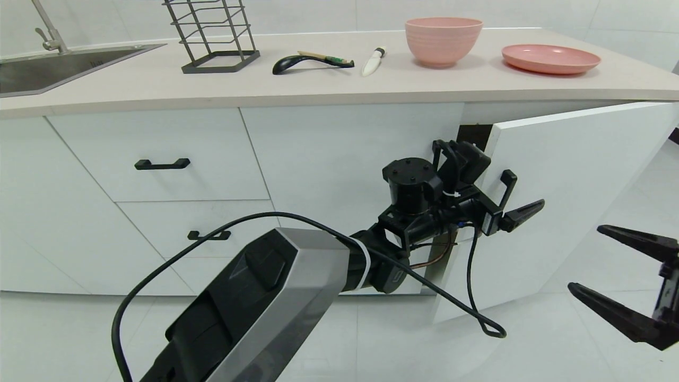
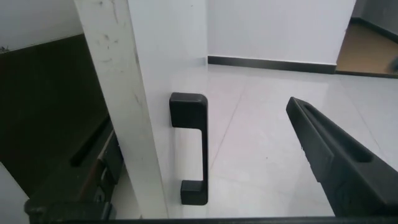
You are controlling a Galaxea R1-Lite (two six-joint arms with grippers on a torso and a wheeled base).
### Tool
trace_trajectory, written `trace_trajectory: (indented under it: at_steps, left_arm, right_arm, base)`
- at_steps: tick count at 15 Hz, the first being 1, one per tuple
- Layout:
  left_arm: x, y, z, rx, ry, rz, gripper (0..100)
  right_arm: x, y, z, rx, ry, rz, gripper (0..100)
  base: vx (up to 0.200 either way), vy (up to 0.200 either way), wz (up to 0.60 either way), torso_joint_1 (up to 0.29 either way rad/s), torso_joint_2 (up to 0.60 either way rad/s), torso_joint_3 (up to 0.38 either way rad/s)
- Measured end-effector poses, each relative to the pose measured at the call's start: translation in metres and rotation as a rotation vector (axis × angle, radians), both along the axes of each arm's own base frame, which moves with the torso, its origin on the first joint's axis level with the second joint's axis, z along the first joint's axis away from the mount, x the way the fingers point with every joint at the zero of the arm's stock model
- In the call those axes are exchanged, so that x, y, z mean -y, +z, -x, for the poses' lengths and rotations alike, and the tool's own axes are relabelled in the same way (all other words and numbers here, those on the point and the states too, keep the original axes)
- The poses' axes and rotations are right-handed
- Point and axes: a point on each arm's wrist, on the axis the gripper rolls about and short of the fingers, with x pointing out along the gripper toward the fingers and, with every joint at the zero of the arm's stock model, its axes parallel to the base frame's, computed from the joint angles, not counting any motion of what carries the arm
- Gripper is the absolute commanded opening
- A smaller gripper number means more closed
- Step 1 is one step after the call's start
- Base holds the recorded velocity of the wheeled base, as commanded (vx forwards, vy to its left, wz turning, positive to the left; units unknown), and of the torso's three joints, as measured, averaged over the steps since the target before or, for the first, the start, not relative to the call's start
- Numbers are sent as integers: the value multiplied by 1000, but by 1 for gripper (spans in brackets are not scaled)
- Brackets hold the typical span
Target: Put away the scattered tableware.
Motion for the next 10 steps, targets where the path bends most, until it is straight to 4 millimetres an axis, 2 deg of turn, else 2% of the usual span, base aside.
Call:
trace_trajectory:
  at_steps: [6,10]
  left_arm:
    - [13,-6,13,0,-28,-4,100]
    - [30,-7,35,27,-40,49,100]
  right_arm:
    - [-5,35,73,331,-62,2,100]
    - [-7,44,101,467,-115,-20,100]
  base:
    - [0,0,0,0,0,0]
    - [0,0,0,0,0,0]
